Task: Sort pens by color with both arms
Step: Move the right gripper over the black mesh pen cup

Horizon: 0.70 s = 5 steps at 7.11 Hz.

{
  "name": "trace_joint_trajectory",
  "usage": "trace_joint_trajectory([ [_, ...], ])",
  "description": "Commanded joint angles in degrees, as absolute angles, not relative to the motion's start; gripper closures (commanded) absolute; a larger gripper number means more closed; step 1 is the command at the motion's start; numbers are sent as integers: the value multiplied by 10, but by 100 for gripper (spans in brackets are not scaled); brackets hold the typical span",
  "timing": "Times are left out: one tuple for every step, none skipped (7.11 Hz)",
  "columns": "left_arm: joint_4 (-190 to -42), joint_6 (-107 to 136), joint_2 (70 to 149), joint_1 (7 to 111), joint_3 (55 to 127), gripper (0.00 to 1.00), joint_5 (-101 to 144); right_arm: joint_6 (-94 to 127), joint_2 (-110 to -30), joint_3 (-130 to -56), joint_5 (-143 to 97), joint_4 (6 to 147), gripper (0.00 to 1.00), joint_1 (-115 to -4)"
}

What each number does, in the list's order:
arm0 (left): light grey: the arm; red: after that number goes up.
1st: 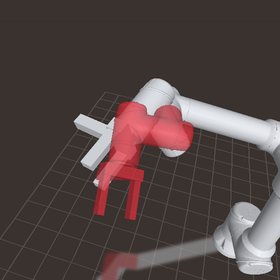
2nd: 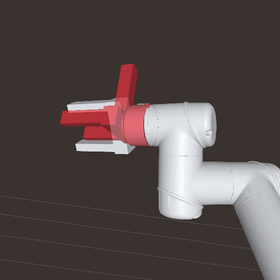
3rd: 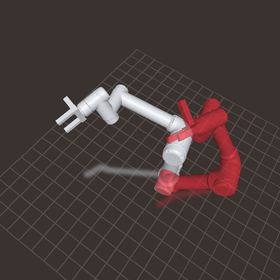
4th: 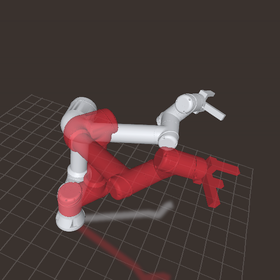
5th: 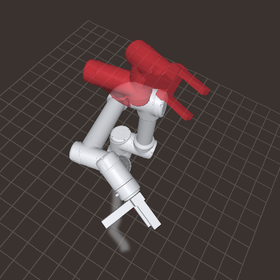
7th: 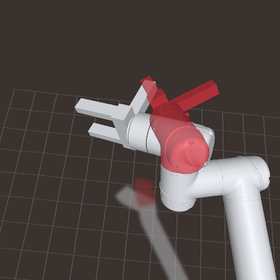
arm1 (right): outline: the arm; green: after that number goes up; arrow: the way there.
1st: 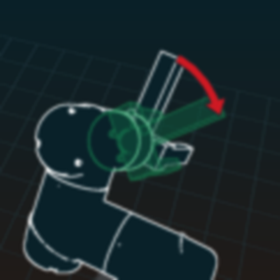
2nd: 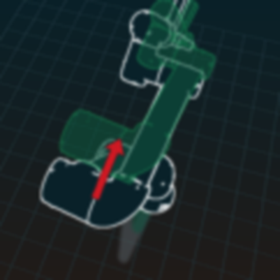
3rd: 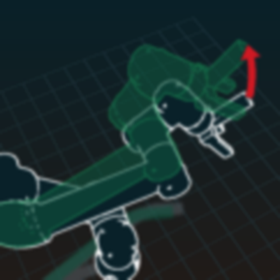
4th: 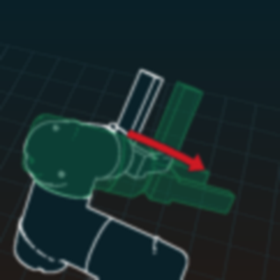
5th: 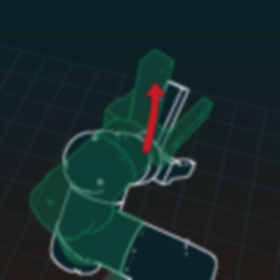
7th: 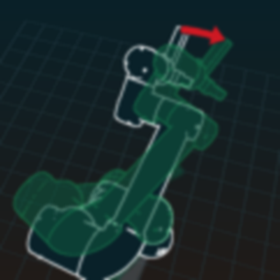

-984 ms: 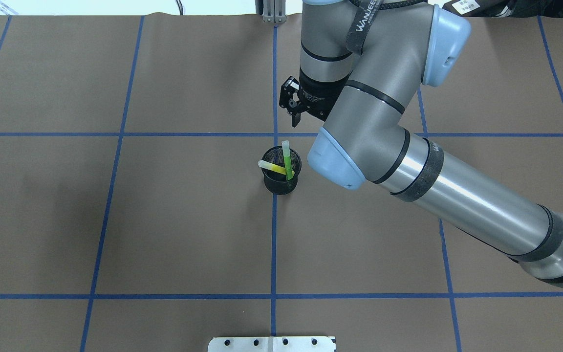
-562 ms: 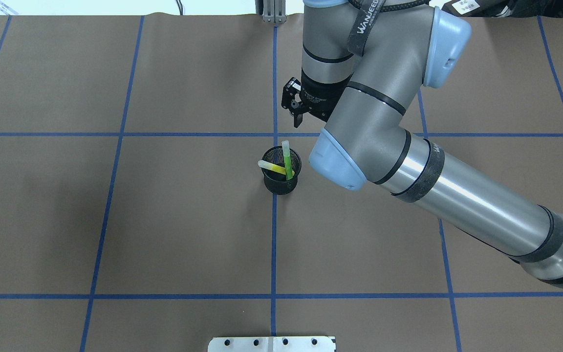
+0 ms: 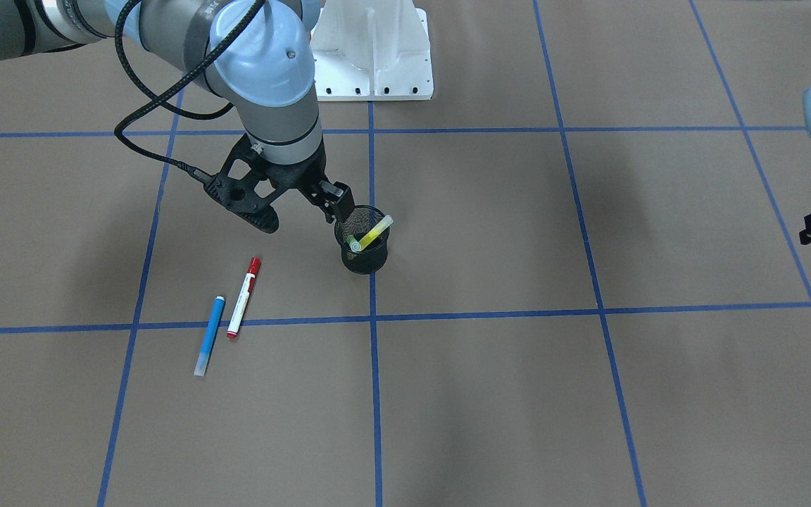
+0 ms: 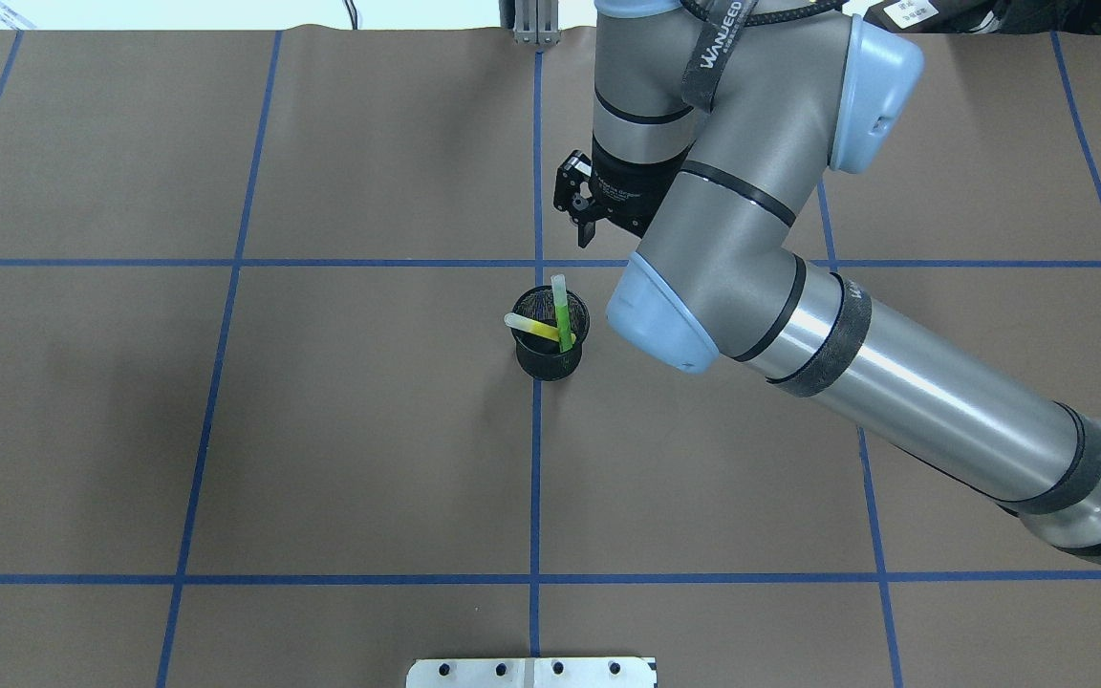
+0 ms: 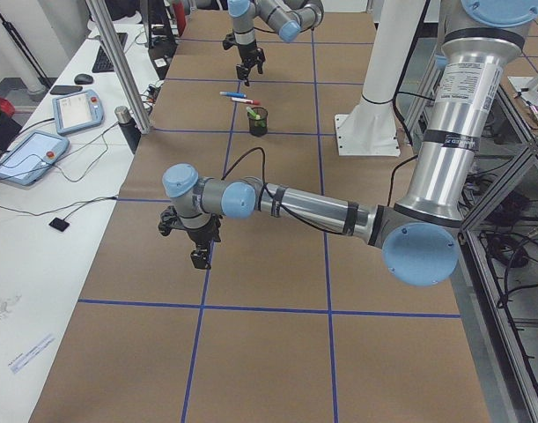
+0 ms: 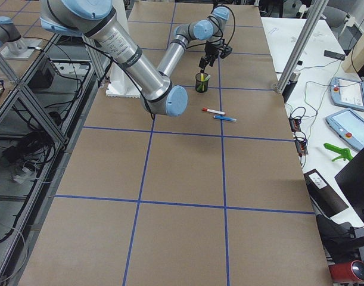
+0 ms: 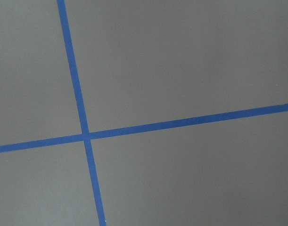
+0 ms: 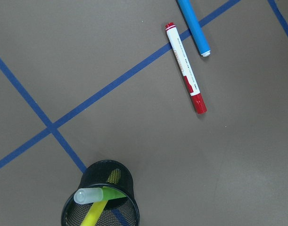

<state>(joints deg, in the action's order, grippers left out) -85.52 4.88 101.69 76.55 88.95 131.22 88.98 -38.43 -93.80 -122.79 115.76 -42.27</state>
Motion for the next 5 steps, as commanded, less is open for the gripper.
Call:
trace_joint_trajectory([
  [-855, 49, 1017, 766, 889, 0, 1312, 889, -384, -937, -1226, 1158, 0, -423],
  [-854, 50, 1018, 766, 890, 0, 1312, 885, -384, -941, -1224, 1158, 0, -423],
  [-851, 52, 1018, 766, 894, 0, 1313, 875, -388, -944, -1215, 1158, 0, -423],
  [-853, 54, 1023, 765, 889, 0, 1312, 873, -388, -944, -1214, 1158, 0, -422],
  [-849, 55, 1053, 765, 868, 0, 1312, 869, -386, -940, -1201, 1158, 0, -417],
])
